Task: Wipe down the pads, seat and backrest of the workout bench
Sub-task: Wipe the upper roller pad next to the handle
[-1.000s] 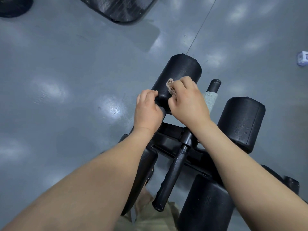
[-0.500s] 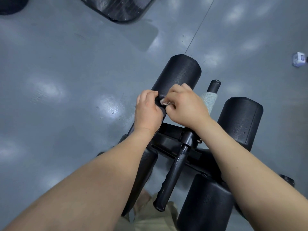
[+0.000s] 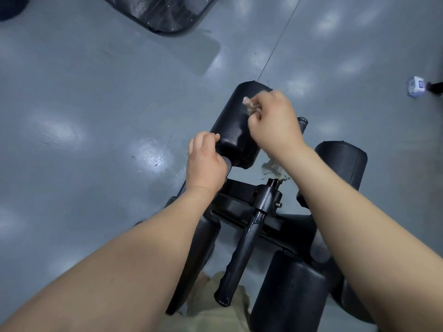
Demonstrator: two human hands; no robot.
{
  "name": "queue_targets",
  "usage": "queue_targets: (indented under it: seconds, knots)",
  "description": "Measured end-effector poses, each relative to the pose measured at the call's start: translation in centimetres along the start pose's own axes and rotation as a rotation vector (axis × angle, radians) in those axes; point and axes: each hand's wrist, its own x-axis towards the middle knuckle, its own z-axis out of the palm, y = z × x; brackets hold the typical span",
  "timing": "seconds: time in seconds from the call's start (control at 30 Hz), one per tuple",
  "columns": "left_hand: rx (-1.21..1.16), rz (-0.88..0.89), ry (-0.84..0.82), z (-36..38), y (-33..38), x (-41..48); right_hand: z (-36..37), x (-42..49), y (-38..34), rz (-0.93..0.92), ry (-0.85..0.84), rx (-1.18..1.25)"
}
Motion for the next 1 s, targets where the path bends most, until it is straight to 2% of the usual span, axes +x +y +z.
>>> queue_targets:
  seconds: [0.17, 0.27, 0.47, 0.57, 1.0]
  knots:
    - [0.025, -0.006, -0.013, 0.1, -0.1, 0.0, -1.4, 5.9, 2.5, 0.226, 0.03, -0.049]
    - [0.044, -0.002, -0.01, 0.2, -0.1, 0.0, -1.3, 7.9, 3.7, 0.273, 0.0, -0.114]
    - [0.076, 0.063, -0.005, 0.1, 0.0, 0.0, -0.8, 8.4, 3.7, 0.131, -0.17, -0.212]
    - [0.107, 0.061, -0.007, 0.2, -0.1, 0.0, -0.8, 7.9, 3.7, 0.039, -0.17, -0.219]
    - [0.048, -0.001, -0.019, 0.4, -0.2, 0.0, 0.8, 3.9, 1.6, -0.07, -0.224, -0.178]
